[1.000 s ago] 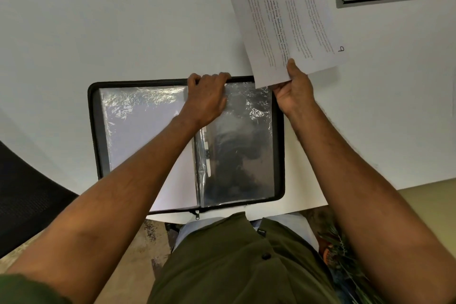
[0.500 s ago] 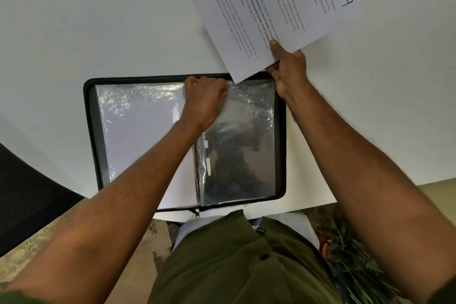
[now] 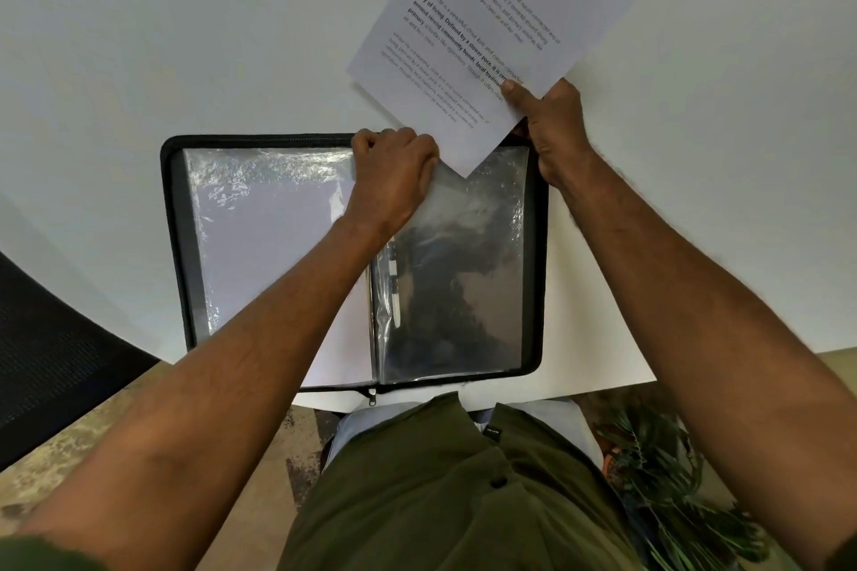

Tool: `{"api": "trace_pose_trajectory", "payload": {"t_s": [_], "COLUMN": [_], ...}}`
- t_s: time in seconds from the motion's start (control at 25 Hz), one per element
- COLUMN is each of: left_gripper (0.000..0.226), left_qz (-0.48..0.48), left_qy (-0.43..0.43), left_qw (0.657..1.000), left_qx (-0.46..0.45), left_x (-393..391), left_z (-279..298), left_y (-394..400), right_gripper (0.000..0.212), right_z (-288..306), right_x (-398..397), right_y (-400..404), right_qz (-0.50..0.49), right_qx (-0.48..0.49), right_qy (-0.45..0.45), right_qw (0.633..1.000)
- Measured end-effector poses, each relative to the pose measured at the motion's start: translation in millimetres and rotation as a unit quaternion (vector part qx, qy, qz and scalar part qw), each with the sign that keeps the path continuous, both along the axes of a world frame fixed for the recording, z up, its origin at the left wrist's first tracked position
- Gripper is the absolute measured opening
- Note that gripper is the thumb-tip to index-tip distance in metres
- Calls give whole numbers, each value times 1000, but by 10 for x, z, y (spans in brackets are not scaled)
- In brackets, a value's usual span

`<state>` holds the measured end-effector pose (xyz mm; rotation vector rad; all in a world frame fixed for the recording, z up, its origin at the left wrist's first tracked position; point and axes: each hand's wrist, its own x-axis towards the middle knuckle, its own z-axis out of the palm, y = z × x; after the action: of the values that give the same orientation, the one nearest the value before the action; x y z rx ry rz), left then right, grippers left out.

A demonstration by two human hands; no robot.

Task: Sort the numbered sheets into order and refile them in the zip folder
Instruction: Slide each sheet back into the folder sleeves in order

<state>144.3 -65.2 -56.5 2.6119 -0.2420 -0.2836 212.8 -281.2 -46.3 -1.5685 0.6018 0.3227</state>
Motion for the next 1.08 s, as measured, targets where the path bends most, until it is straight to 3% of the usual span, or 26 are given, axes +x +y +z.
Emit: {"api": "trace_pose_trajectory", "payload": {"t_s": [0.32,0.76,1.08], "left_gripper": [16,14,21], "left_qz": [6,1,14], "left_qy": [9,39,27], "left_qw": [1000,999,997], "left_qx": [-13,5,75], "left_x": [46,133,201], "left_z": [-1,-8,-12], "left_y": [-5,155,367], "right_gripper": [47,43,46], "right_z": [46,150,188], "right_x": [28,143,234], "right_y": [-164,-437,-470], "right_qz": [191,240,303], "right_qx": [-51,-57,-49], "right_qy": [22,73,94], "right_qw": [980,966,947]}}
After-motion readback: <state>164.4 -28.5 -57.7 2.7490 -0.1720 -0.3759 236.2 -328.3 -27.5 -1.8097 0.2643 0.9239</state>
